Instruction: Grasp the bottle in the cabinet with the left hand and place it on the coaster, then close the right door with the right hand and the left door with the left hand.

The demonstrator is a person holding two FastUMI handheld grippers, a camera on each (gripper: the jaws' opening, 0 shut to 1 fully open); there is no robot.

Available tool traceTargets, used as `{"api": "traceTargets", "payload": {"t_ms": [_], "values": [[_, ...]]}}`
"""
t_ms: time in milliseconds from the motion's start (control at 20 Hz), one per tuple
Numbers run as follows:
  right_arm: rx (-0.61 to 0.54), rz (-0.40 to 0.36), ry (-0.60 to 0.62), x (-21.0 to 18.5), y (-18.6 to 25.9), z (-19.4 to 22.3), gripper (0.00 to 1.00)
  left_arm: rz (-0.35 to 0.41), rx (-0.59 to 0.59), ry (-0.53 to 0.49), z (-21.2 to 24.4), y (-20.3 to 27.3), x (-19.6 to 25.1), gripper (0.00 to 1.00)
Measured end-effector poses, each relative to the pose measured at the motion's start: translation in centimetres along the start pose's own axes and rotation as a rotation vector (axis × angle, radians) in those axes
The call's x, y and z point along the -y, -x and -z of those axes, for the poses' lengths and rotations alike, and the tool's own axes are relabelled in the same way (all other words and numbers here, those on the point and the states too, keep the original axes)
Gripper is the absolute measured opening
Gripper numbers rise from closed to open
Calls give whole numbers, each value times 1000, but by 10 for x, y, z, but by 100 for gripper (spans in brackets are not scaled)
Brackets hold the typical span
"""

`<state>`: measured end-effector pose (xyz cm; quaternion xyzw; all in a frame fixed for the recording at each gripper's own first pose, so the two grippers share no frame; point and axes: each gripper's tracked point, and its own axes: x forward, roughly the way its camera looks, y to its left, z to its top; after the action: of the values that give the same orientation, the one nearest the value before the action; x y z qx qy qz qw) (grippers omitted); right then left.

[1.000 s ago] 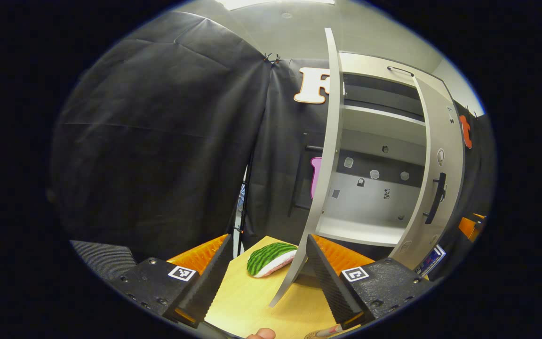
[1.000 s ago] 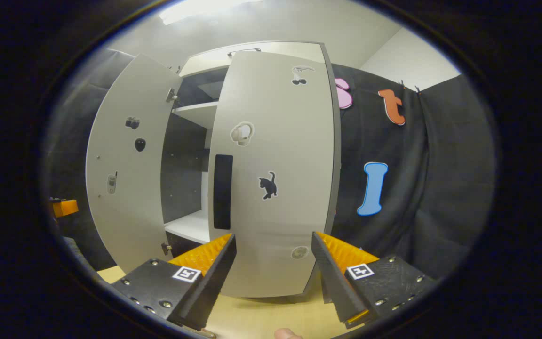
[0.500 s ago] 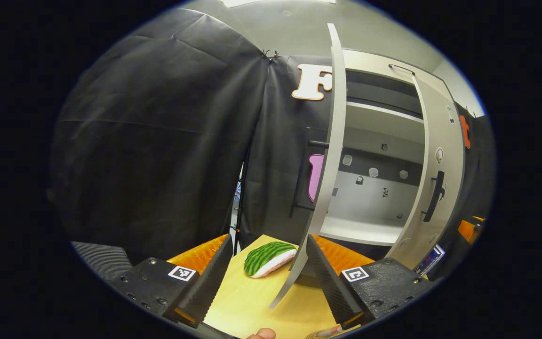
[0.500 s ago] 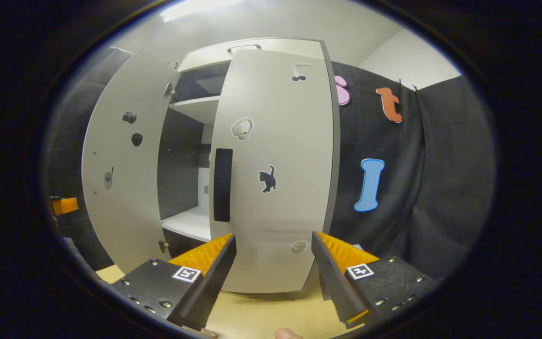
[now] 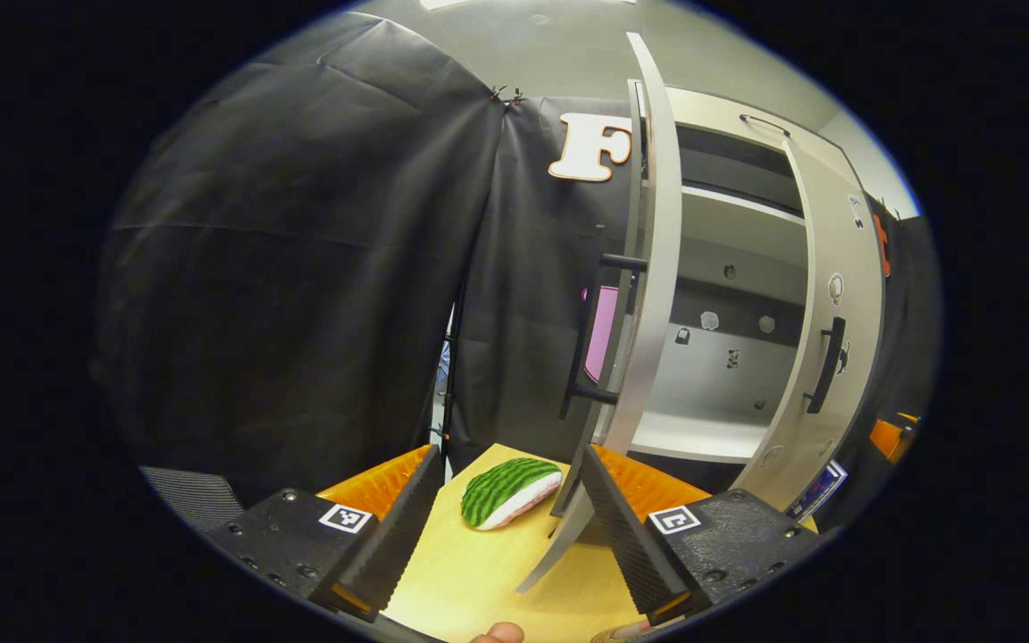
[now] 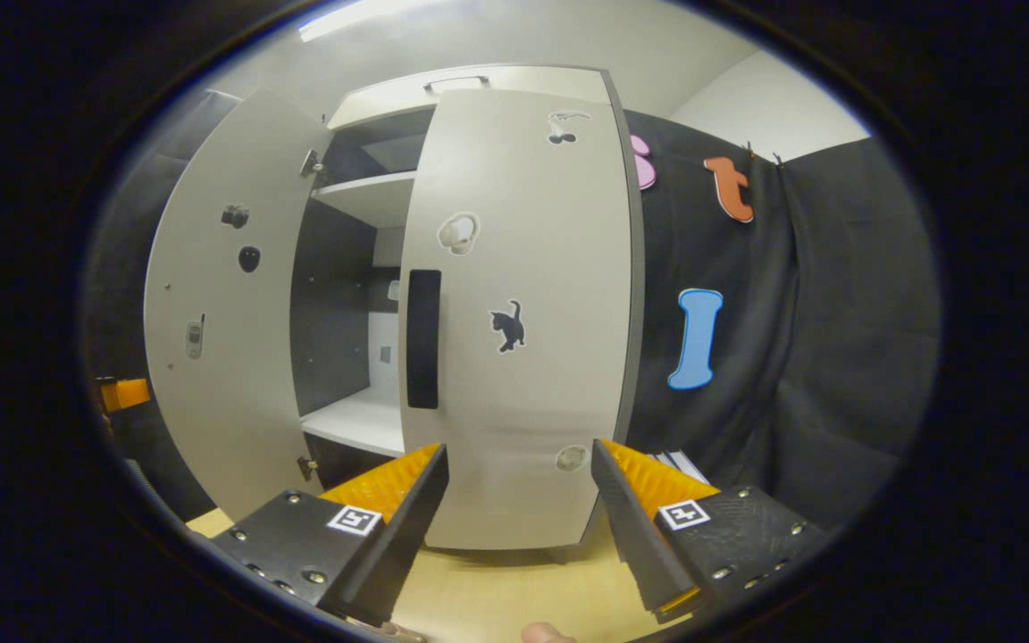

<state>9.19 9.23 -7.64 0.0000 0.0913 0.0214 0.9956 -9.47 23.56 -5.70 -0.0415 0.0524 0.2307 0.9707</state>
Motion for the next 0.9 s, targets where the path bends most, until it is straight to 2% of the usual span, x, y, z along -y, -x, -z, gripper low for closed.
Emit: {"api": "traceTargets", "payload": {"t_ms": [350,400,550,600,900], "values": [[-8,41,-6,4,2,4,97,7,-38,10,6,-1,1,97],[-8,45,-7,5,2,4,97,9,-43,12,7,-2,1,93],[-14,55,-4,8,3,9,97,19,-56,20,10,-1,4,100],[-19,58,0,9,3,10,97,12,-61,19,11,-1,3,97],[-32,69,-14,18,5,16,97,49,-79,16,11,0,9,96]]}}
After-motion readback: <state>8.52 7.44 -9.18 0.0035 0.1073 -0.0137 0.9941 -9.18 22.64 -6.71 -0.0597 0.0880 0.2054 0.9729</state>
